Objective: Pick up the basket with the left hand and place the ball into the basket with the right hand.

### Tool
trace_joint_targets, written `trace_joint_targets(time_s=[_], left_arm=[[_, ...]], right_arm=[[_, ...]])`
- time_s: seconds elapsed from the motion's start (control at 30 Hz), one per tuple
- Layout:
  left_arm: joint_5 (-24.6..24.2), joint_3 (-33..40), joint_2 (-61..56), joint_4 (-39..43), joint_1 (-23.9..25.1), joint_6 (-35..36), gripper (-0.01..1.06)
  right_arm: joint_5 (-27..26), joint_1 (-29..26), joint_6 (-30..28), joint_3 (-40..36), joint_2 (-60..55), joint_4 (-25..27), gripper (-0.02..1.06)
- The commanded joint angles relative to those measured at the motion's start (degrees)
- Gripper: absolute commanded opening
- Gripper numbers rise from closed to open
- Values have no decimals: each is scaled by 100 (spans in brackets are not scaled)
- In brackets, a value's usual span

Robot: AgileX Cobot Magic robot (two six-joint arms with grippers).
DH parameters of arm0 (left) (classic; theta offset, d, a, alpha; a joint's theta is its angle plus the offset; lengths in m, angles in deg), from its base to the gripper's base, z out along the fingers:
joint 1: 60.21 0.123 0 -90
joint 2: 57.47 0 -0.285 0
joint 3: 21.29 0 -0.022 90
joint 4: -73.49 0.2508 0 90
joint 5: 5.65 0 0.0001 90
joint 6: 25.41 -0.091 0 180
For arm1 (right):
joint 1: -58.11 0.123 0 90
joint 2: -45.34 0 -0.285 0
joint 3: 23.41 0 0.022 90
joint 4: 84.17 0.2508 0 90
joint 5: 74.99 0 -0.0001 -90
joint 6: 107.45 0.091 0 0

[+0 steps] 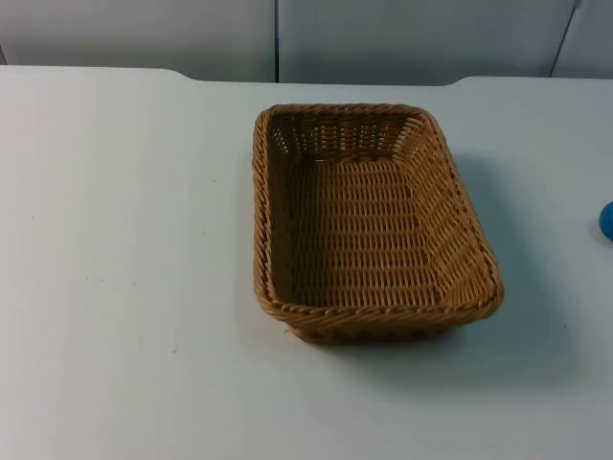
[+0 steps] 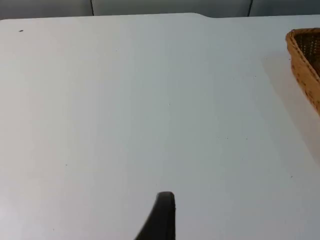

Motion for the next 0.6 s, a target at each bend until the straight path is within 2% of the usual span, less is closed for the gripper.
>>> trace_joint_targets(time_s=[0.0,0.17,0.57], left_arm=[[136,-59,-21,-88,28,24,80],[301,-219,-21,-134,28,24,80],[536,-681,965,-535,28,24,80]], right_arm=[[-34,-47,4,5,18,-9,82],[-34,-47,4,5,18,-9,82],[-34,-47,4,5,18,-9,82]])
